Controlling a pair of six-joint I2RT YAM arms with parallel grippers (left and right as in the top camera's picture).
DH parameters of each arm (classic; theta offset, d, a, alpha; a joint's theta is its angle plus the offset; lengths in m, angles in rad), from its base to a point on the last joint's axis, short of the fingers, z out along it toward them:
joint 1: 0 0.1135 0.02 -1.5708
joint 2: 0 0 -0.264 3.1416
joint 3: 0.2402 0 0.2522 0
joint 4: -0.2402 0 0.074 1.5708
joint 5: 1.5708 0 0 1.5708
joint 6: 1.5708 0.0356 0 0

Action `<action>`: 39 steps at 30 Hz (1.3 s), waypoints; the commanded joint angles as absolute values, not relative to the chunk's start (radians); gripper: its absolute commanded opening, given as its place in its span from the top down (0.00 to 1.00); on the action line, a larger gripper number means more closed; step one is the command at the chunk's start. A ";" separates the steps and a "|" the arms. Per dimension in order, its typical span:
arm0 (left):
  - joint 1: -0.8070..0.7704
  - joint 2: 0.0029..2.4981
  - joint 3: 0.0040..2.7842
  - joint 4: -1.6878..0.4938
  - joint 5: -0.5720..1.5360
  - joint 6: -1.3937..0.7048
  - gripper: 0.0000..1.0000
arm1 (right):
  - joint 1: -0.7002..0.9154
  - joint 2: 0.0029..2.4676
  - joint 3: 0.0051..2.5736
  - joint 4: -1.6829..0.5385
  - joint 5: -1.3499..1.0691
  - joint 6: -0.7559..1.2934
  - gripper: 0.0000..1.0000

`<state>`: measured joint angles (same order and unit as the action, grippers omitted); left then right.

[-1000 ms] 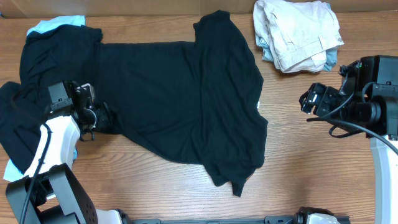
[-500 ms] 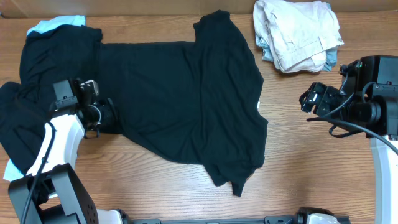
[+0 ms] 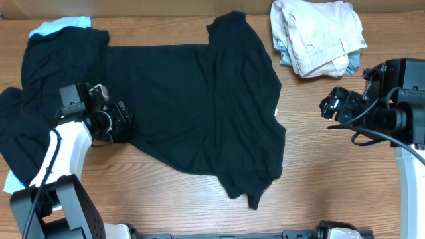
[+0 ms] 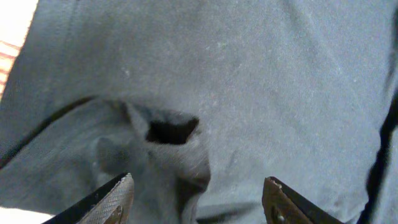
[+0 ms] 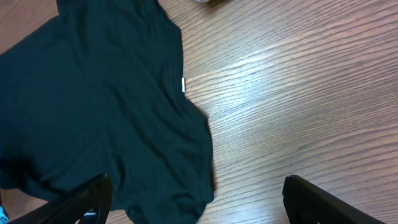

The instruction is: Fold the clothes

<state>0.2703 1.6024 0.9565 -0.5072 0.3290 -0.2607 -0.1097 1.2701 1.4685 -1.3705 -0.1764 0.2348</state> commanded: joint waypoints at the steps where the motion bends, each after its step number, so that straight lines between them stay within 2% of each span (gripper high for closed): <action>1: 0.252 1.641 0.977 -0.485 0.302 -0.305 0.30 | -0.105 1.271 1.493 -1.363 -0.178 0.228 0.09; 6: 0.252 1.684 0.977 -0.438 0.316 -0.345 0.24 | -0.105 1.272 1.493 -1.361 -0.178 0.228 0.09; 9: 0.252 1.700 0.977 -0.425 0.314 -0.345 0.30 | -0.105 1.280 1.493 -1.359 -0.178 0.228 0.09; 10: 0.252 1.700 0.977 -0.419 0.314 -0.345 0.35 | -0.105 1.284 1.493 -1.359 -0.178 0.228 0.09; 13: 0.253 1.700 0.978 -0.397 0.316 -0.346 0.78 | -0.105 1.303 1.493 -1.359 -0.178 0.228 0.09; 15: 0.254 1.700 0.979 -0.376 0.331 -0.344 0.93 | -0.105 1.319 1.493 -1.359 -0.178 0.228 0.09; 16: 0.254 1.700 0.980 -0.368 0.331 -0.344 0.96 | -0.105 1.328 1.493 -1.361 -0.180 0.228 0.09; 22: 0.256 1.695 1.039 -0.410 0.334 -0.309 0.96 | -0.105 1.353 1.493 -1.382 -0.189 0.228 0.11; 30: 0.255 1.637 1.264 -0.667 0.366 -0.236 0.96 | -0.075 1.353 1.483 -1.452 -0.291 0.204 0.14; 34: 0.255 1.603 1.335 -0.743 0.363 -0.204 0.96 | 0.064 1.351 1.388 -1.479 -0.294 0.215 0.16; 39: 0.255 1.596 1.340 -0.754 0.360 -0.204 0.96 | 0.239 1.350 1.198 -1.407 -0.294 0.344 0.18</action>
<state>0.2546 1.6115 1.3193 -0.7425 0.3489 -0.2325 0.1467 1.3567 1.3125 -1.4479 -0.2806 0.2466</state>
